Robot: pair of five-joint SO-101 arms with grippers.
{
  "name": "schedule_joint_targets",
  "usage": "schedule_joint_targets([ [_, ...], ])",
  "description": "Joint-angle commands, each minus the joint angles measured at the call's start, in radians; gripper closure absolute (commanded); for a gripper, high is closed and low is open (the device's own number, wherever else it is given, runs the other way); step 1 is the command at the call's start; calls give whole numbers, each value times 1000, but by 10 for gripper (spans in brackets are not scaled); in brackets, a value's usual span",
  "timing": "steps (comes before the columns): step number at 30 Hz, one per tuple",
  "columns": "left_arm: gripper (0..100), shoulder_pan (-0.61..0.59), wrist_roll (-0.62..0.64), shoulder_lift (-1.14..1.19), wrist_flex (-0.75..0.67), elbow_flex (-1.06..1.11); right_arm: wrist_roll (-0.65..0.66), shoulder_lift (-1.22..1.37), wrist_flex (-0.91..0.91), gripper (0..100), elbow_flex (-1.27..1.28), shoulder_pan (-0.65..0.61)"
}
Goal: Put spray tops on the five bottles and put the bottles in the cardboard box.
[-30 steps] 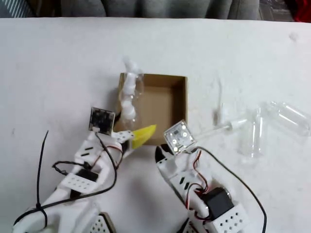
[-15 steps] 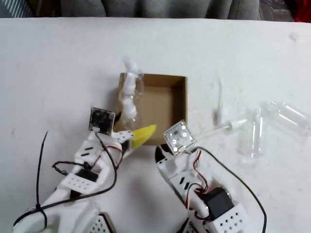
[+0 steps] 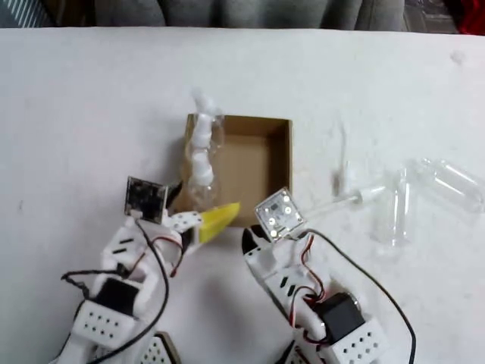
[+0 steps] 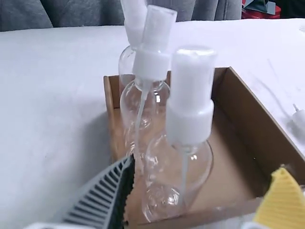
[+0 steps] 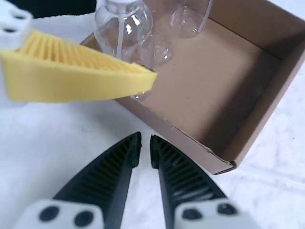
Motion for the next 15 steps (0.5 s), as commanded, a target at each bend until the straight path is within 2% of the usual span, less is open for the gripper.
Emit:
schedule_joint_targets([
  [1,606,2,6,-219,210,-3,5,1,-15,982,-9,12],
  [4,606,2,5,-329,330,-11,5,1,-15,982,-9,12],
  [8,608,-13,-54,-300,353,-8,9,1,-10,982,-8,15],
  [13,608,-128,-66,-300,453,-28,17,1,-13,982,-8,101],
  [15,608,-171,-81,-300,508,-49,69,1,-13,982,-8,142],
])
